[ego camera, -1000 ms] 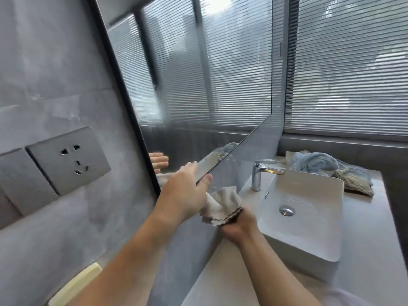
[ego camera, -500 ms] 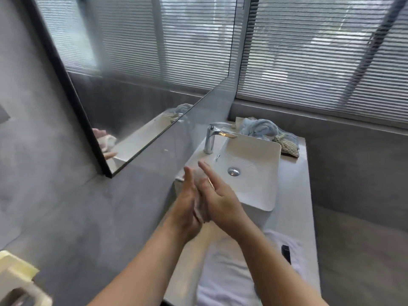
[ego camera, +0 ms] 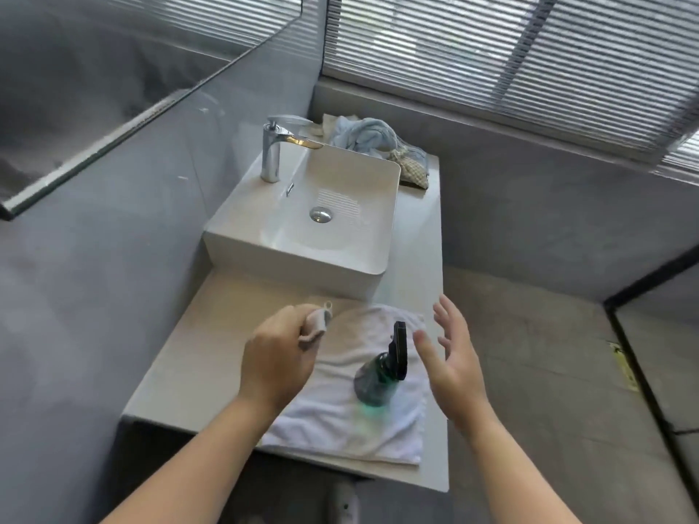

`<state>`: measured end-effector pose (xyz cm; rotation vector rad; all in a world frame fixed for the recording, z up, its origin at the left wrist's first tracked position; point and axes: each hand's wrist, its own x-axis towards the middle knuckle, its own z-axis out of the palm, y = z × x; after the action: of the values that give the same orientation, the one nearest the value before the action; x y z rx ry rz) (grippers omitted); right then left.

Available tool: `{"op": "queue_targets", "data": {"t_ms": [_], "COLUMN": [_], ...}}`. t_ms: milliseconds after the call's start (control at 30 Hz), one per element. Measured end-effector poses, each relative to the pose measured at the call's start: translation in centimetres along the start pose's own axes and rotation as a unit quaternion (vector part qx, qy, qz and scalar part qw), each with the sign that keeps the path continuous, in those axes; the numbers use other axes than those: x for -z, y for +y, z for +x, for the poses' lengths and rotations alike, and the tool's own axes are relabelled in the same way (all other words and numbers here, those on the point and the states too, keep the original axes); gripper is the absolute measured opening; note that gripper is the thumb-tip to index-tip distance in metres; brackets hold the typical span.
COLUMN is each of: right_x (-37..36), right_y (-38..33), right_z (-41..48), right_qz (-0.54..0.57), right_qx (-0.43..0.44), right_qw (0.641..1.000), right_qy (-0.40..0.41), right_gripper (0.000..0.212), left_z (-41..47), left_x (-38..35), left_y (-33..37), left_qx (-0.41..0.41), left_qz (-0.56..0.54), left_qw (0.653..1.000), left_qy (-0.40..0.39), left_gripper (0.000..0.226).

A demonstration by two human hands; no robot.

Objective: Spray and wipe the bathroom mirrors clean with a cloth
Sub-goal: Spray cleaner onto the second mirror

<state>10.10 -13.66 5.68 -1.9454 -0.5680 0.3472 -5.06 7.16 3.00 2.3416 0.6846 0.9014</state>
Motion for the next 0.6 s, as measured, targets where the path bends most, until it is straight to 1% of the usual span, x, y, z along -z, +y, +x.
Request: {"op": "queue_targets", "data": {"t_ms": [33,100,167,267,333,433,500,600], "right_x": [0.6,1.4,2.0,2.3,2.3,1.8,1.4,0.2], "right_y": [1.2,3.0,4.6,6.8,8.2,10.2,11.1,11.8], "right_z": [-0.5,-1.4,-1.8,-1.6,-1.3,-1.0,-0.7,0.0], "right_qz": [-0.016,-0.052,-0.103,-0.167,-0.168,-0.145,-0.128,-0.109], "right_qx": [-0.004,-0.010,-0.001,0.029,0.033,0.037,0.036,0.040], "right_qw": [1.000,0.996,0.987,0.966,0.960,0.954,0.954,0.958], "right_qy": [-0.017,-0.065,-0.123,-0.194,-0.221,-0.259,-0.270,-0.264], "right_gripper": [0.081,0.093,0.102,0.117,0.121,0.120,0.121,0.122], "left_z": [-0.8,-1.9,-2.6,-3.8,-4.9,-6.5,-7.2,-7.8], "left_x": [-0.4,-0.7,-0.9,-0.8,-0.9,-1.4,-1.8,-1.9], "left_y": [-0.1,0.3,1.0,2.5,3.2,4.1,4.5,5.5], "left_qx": [-0.066,-0.168,-0.219,-0.216,-0.208,-0.187,-0.169,-0.147], "left_qz": [0.037,0.087,0.118,0.165,0.193,0.220,0.235,0.252], "left_qw": [0.997,0.982,0.969,0.961,0.957,0.952,0.951,0.950], "left_qy": [0.000,-0.009,-0.012,-0.048,-0.068,-0.100,-0.111,-0.108], "left_gripper": [0.014,0.027,0.036,0.048,0.049,0.053,0.052,0.051]}}
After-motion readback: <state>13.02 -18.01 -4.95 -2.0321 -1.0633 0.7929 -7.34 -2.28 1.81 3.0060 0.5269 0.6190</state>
